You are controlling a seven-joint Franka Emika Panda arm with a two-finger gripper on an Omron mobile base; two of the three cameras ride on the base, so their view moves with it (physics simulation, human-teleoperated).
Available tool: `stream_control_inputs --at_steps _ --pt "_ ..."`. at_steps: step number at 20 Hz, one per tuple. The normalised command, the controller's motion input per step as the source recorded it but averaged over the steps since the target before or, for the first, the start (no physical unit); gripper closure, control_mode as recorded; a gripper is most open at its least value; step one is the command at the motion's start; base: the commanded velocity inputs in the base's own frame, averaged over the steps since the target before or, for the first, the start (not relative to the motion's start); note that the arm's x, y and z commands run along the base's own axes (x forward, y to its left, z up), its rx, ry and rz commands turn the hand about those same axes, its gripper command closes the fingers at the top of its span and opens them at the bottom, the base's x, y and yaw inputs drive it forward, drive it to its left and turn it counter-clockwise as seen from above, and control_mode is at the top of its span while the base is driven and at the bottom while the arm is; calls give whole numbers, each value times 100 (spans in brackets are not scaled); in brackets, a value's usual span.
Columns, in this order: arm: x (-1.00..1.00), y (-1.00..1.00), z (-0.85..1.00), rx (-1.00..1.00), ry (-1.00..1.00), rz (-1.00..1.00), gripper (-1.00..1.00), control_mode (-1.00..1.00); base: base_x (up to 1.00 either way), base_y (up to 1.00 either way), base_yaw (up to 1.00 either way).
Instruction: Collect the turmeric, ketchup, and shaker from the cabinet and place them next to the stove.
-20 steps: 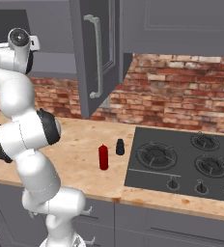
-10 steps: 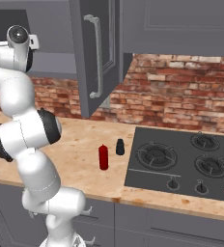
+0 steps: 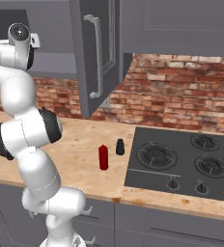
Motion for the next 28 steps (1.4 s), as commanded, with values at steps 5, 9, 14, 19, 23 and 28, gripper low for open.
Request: stream_control_inputs --at_steps 5,9,14,19,23,28 --pt "0 0 0 0 0 0 100 -100 0 0 0" --pt "0 0 0 0 0 0 100 -100 0 0 0" --pt "0 0 -1 0 0 0 100 -100 0 0 0" --pt "0 -1 -3 0 -4 0 100 -100 0 0 0" --pt "-24 -19 0 0 -8 0 100 -100 0 0 0" --pt "-61 -31 6 0 -12 -2 100 -100 0 0 0"
